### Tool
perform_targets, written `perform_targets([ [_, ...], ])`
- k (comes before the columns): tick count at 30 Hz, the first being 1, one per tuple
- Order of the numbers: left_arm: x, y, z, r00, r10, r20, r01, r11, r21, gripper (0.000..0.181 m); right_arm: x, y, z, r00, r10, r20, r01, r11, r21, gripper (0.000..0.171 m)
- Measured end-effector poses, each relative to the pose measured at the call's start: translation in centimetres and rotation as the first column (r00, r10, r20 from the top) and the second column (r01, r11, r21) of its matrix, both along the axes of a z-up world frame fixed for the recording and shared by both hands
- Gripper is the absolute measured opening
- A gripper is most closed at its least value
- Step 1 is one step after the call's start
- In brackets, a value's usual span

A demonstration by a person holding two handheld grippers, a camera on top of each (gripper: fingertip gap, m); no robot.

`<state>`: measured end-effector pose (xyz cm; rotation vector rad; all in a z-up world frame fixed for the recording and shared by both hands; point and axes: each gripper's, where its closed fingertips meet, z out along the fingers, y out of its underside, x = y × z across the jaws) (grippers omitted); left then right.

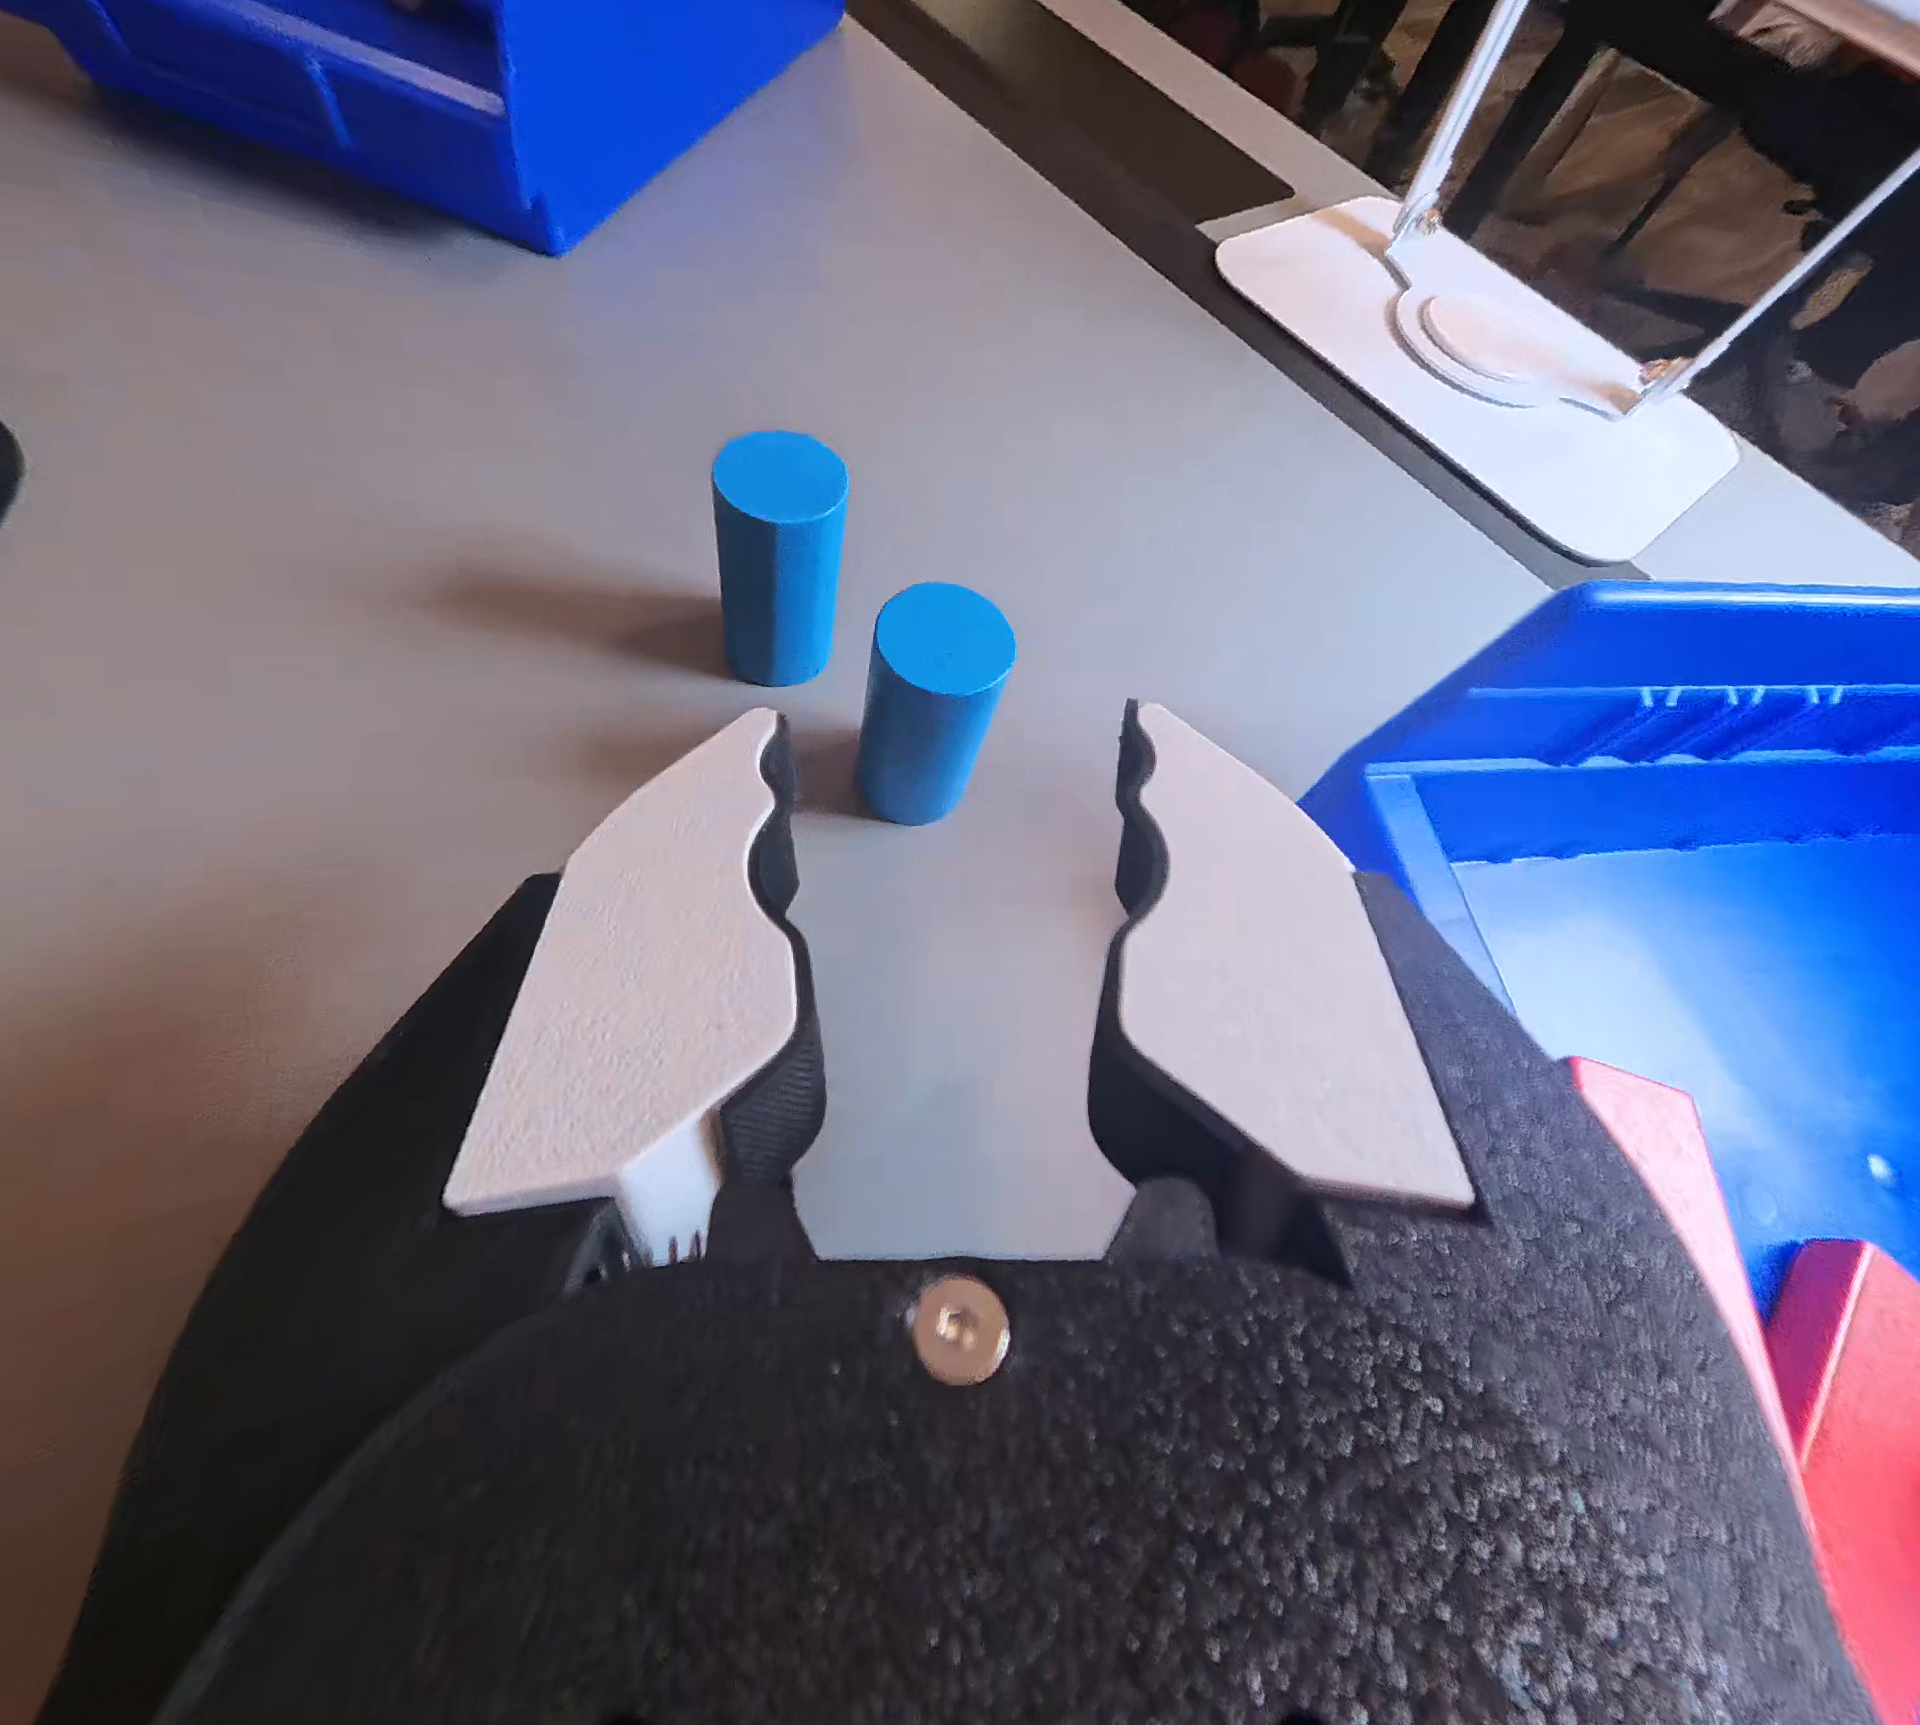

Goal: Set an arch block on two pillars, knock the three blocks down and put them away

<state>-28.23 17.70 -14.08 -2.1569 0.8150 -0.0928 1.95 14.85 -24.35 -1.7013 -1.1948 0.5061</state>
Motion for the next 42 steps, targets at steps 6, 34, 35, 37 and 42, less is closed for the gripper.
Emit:
perform_targets([
  [6, -11.1, -1.7, -11.8, 0.957, 0.037, -0.288, -0.168, 0.878, -0.448, 0.083, 1.0, 0.0, 0.0, 1.0, -0.017, -0.024, 0.016, 0.999, -0.038, 0.06],
  [34, -7.4, -3.3, -9.7, 0.892, -0.217, -0.395, -0.01, 0.867, -0.498, 0.036, -2.3, 1.2, -4.9, 0.996, 0.062, 0.071, -0.05, 0.986, -0.159, 0.032],
  [35, -7.0, -3.3, -9.3, 0.891, -0.227, -0.393, 0.005, 0.871, -0.492, 0.036, -2.1, 1.2, -4.9, 0.996, 0.059, 0.072, -0.047, 0.986, -0.159, 0.032],
  [37, -6.2, -3.2, -8.5, 0.888, -0.241, -0.391, 0.026, 0.876, -0.481, 0.035, -1.7, 1.3, -4.9, 0.996, 0.051, 0.076, -0.039, 0.986, -0.159, 0.032],
  [42, -2.9, -3.4, -5.9, 0.881, -0.288, -0.376, 0.103, 0.892, -0.441, 0.035, -0.9, 1.3, -4.9, 0.995, 0.037, 0.096, -0.024, 0.991, -0.135, 0.032],
])
